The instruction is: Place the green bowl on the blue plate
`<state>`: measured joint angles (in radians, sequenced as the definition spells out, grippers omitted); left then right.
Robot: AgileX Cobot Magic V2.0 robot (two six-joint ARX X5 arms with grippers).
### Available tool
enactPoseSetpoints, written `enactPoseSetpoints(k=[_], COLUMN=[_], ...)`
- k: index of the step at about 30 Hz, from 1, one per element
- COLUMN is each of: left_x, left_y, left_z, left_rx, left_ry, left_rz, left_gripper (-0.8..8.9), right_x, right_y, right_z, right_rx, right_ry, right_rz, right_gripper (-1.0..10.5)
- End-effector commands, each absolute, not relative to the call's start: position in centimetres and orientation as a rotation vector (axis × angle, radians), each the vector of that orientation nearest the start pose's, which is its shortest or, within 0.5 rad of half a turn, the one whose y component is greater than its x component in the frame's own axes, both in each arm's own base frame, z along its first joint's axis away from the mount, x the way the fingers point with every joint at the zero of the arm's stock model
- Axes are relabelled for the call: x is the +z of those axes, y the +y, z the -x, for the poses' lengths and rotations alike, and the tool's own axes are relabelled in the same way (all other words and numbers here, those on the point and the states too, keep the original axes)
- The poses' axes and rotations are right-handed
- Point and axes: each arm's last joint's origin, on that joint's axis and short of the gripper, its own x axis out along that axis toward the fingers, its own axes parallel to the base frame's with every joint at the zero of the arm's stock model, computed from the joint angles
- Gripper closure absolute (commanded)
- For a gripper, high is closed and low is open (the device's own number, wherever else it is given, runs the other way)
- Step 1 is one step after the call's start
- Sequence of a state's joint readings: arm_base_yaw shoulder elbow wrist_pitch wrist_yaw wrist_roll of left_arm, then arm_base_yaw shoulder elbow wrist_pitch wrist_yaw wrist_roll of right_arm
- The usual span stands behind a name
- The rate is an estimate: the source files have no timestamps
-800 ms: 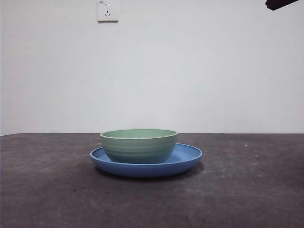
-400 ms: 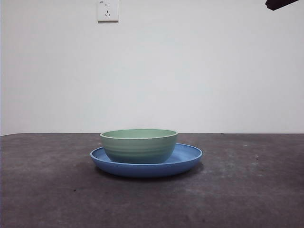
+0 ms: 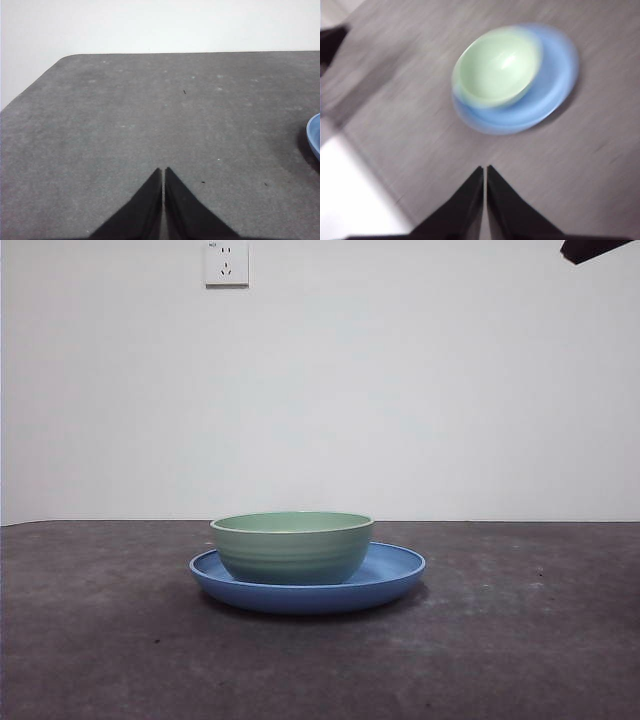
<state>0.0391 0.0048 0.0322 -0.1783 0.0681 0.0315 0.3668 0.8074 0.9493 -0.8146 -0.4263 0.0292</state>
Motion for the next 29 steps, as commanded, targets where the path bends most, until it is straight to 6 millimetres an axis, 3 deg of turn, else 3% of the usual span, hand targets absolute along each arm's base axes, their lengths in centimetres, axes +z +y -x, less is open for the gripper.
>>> enactPoseSetpoints(k=[1,7,17,29], left_x=[14.9,14.9,14.9,14.9], left_y=[0.2,0.2,0.2,0.2], left_z=[-9.6,-9.6,-9.6,-9.6], left_rx=[-0.027,-0.027,-0.027,-0.027], left_ry=[0.176,0.176,0.177,0.176], left_rz=[-0.012,-0.012,-0.012,-0.012], left_gripper=[8.05,8.05,8.05,8.05], right_x=[33.9,31.8,23.5,17.1], right_y=[5.6,2.9,0.8,0.5], right_z=[-13.1,-12.2,-10.3,-9.7], right_rx=[0.723,0.530,0.266,0.190], right_ry=[0.550,0.318,0.061,0.040], right_rz=[-0.017,-0.024,0.003,-0.005], right_gripper=[9.4,9.4,9.4,9.4])
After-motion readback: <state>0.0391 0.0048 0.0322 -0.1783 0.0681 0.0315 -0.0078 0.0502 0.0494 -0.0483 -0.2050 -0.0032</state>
